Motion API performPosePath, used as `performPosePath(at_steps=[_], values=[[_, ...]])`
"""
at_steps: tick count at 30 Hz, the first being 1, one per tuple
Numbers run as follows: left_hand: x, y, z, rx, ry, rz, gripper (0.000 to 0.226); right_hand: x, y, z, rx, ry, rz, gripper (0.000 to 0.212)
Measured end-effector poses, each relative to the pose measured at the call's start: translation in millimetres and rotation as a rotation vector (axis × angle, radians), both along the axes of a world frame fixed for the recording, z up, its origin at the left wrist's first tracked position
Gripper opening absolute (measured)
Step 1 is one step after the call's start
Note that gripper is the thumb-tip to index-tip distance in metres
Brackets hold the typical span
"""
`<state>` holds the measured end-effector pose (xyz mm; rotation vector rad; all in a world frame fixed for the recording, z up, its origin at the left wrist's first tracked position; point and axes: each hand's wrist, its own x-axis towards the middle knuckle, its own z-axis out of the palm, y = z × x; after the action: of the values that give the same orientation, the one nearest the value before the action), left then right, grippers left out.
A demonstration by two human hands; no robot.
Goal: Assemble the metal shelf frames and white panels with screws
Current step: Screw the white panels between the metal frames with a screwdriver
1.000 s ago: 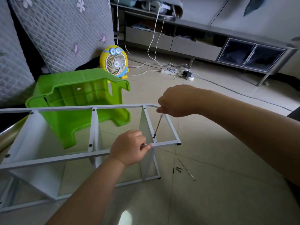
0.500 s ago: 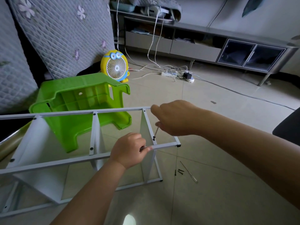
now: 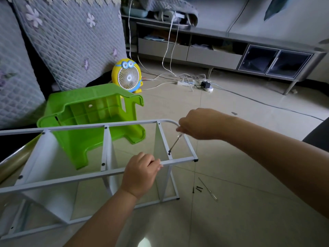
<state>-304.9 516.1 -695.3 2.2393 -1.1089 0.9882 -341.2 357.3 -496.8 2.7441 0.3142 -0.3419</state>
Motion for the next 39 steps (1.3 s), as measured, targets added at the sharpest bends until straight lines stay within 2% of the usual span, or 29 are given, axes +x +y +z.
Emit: performPosePath(at_steps=[4, 7, 11, 13, 14, 18, 22, 26, 30, 34, 39], values=[[-2, 4, -4, -0.040, -0.016, -0.022, 0.025, 5, 0, 0, -0.051, -0.013, -0.005, 0.042], [-4, 2, -3, -0.074, 0.011, -0.030, 0.026, 7, 6, -4, -0.015, -0.031, 0.017, 0.036], [-4, 2, -3, -0.091, -0.007, -0.042, 0.024, 11, 12, -7, 0.166, -0.006, 0.006, 0.005], [-4, 2, -3, -0.098, -0.007, -0.056, 0.024, 13, 15, -7, 0.148, 0.010, 0.049, 0.009], [-5, 2, -4, -0.099, -0.007, -0.057, 0.024, 15, 14, -6, 0.108, 0.017, 0.070, 0.004], [-4, 2, -6, -0.109, -0.012, -0.066, 0.025, 20, 8, -4, -0.007, -0.003, 0.103, 0.028], [-4, 1, -4, -0.105, 0.009, -0.062, 0.024, 19, 4, -6, -0.020, -0.021, 0.140, 0.032], [-4, 1, -4, -0.114, 0.012, -0.057, 0.025, 11, -1, -8, 0.037, -0.031, 0.136, 0.026], [-5, 0, -3, -0.148, 0.018, -0.052, 0.048, 0, -5, -12, 0.133, -0.019, 0.145, 0.023], [-5, 0, -4, -0.135, 0.016, -0.045, 0.035, -4, -11, -15, 0.221, -0.020, 0.124, 0.022], [-5, 0, -5, -0.139, 0.034, -0.059, 0.056, 6, -11, -10, 0.349, 0.012, -0.005, 0.020]])
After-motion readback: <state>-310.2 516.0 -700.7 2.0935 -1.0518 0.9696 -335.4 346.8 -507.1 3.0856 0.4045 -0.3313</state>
